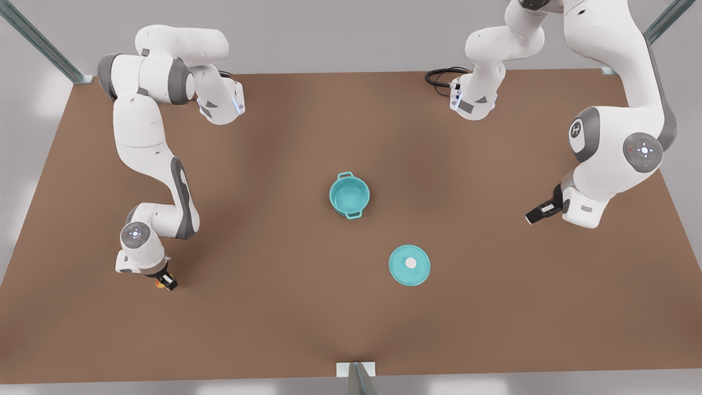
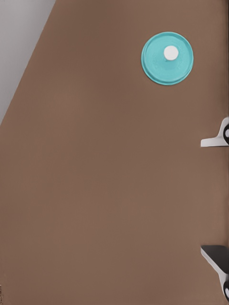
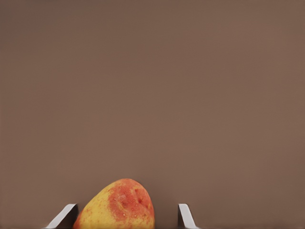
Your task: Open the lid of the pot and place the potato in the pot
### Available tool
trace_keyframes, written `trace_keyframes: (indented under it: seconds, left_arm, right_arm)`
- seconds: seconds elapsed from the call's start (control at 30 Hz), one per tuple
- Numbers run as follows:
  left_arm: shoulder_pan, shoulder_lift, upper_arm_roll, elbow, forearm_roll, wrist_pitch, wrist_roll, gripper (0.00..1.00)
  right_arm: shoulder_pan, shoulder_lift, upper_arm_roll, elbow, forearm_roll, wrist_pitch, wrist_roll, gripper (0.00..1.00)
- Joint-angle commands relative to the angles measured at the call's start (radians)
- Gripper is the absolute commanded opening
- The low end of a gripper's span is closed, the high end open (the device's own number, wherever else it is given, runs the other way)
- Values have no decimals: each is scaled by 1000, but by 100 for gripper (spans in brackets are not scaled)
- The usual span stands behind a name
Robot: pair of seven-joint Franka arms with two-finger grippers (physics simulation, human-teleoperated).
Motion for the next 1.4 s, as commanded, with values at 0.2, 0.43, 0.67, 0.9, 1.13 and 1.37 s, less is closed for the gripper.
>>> trace_keyframes:
  seconds: [0.2,0.43,0.67,0.9,1.13,1.37]
  left_arm:
    - [0,-2,-4,5,3,-22,241,100]
    - [-11,-2,-8,5,8,-25,241,100]
    - [-19,-6,-13,5,3,-27,239,100]
    - [-19,-5,-13,7,2,-27,237,100]
    - [-22,-5,-14,10,2,-27,237,100]
    - [-22,-5,-14,13,2,-27,237,100]
  right_arm:
    - [0,-1,0,0,1,0,21,69]
    - [6,-8,0,-1,1,-6,39,65]
    - [8,-8,0,-1,1,-6,51,62]
    - [9,-23,0,-1,1,-18,62,59]
    - [63,-118,1,0,2,-156,87,60]
    - [169,-198,11,0,2,-316,222,59]
